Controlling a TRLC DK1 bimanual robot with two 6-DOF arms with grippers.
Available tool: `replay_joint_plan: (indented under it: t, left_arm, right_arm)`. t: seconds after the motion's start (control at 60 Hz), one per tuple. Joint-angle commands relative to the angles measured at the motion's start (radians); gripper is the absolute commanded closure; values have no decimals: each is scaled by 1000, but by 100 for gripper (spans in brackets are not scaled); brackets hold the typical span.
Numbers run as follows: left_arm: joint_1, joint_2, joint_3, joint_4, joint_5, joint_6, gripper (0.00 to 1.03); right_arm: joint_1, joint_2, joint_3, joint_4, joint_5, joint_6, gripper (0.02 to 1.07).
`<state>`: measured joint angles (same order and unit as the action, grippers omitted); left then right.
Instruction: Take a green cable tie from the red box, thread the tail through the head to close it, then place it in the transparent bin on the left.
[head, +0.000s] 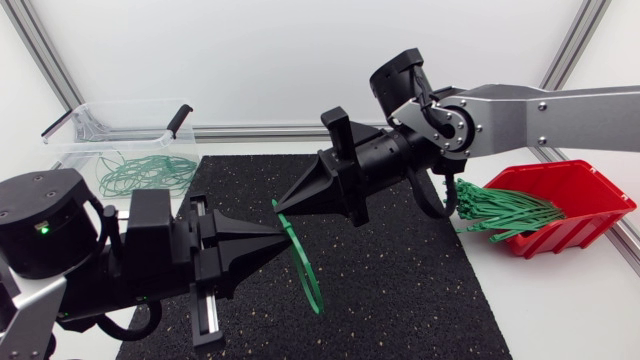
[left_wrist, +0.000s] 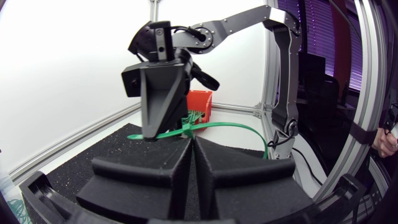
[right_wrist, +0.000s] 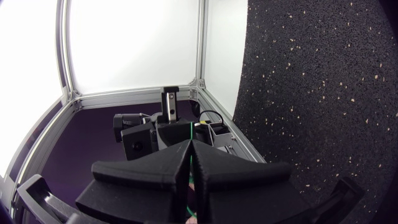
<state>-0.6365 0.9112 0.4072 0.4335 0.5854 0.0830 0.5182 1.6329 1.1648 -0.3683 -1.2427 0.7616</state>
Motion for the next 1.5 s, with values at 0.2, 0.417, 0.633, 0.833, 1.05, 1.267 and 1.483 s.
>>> replay_joint_plan:
  t: [0.2, 0.417, 0.633, 0.833, 1.05, 1.267, 1.483]
  left_arm:
    - [-72, -23, -18, 8, -6, 11, 97]
    - [44, 6, 16, -13, 1, 1, 97]
    - [248, 32, 130, -187, 113, 1, 98]
    - [393, 86, 242, -331, 99, 57, 98]
    - [502, 173, 355, -372, -108, 143, 100]
    - [661, 321, 553, -424, -222, 167, 100]
    - [781, 549, 909, -625, -341, 199, 100]
  right_arm:
    - [-4, 36, 1, -1, 42, -10, 101]
    - [-23, -85, -43, -3, 17, -33, 61]
    - [-69, -136, -71, -89, 152, -229, 8]
    - [-49, -153, -134, -98, 555, -495, 6]
    - [-72, -163, -185, 6, 859, -642, 6]
    - [-110, -240, -201, 28, 982, -720, 6]
    - [-101, -347, -209, 11, 1086, -763, 6]
